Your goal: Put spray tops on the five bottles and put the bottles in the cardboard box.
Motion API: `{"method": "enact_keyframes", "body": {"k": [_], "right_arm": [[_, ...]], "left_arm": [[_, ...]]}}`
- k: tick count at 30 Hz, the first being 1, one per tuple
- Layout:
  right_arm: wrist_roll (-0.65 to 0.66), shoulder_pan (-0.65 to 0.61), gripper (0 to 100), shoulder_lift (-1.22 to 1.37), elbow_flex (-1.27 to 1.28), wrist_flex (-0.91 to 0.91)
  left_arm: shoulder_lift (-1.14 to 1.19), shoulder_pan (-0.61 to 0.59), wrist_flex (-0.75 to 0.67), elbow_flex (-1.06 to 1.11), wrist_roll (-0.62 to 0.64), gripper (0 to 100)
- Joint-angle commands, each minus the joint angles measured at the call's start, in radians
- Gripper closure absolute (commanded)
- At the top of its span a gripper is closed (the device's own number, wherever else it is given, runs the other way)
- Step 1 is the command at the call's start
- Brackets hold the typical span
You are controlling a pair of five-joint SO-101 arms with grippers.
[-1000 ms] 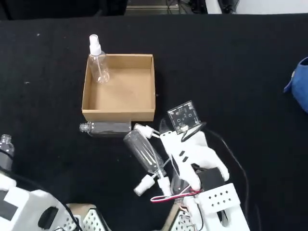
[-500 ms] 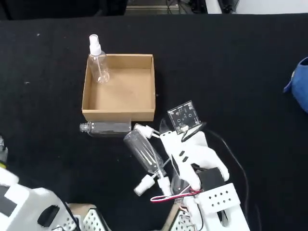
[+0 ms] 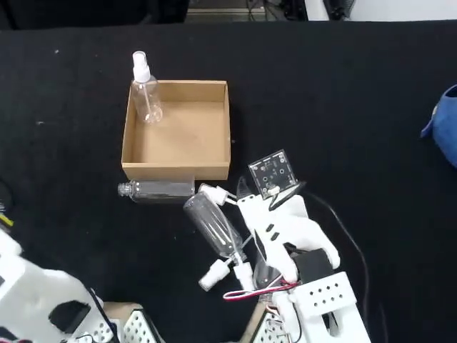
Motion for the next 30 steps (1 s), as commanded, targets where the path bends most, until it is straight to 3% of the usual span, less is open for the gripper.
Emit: {"method": "enact_keyframes", "body": {"k": [1, 16, 30], "right_arm": [[-0.003, -0.015, 86.4, 0.01, -0.005, 0.0], [-0.002, -0.015, 86.4, 0.01, -0.005, 0.0], [0.002, -0.014, 86.4, 0.01, -0.005, 0.0]], "left_arm": [[0.103, -0.019, 0.015, -0.151, 0.002, 77], [0.437, -0.028, 0.269, -0.562, -0.011, 77], [0.552, -0.03, 0.322, -0.628, -0.011, 77]]}}
